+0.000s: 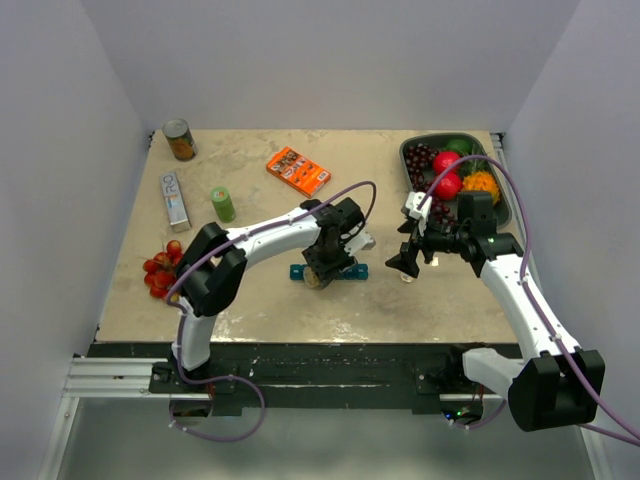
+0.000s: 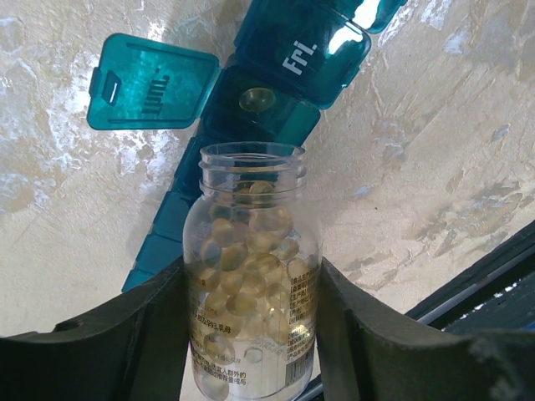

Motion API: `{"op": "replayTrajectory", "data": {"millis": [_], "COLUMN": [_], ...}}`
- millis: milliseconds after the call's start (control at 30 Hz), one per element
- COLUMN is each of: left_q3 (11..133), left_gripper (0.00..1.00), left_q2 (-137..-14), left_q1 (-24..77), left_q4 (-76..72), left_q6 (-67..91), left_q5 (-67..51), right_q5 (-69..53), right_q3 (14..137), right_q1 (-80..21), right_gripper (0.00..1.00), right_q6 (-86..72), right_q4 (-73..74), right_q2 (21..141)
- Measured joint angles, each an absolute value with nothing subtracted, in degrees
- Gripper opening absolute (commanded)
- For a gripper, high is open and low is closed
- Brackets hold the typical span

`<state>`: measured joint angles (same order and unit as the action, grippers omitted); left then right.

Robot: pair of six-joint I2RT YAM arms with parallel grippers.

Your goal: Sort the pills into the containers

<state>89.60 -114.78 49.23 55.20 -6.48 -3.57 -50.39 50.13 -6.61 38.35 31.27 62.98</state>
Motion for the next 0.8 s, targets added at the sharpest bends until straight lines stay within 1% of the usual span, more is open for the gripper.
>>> {"op": "replayTrajectory", "data": {"millis": [800], "left_q3": [92.49], "left_gripper": [0.0], "left_q2": [-116.79], "left_q1": [50.72], "left_q4": [57.95], "left_q6": [-6.46], "left_q5": [-0.12], "right_q5": [-50.39], "right_q3": [50.13], "right_q1": [-6.61], "right_gripper": [0.99], "right_q6": [38.35], "right_q4": [31.27], "right_q2": [63.0]}}
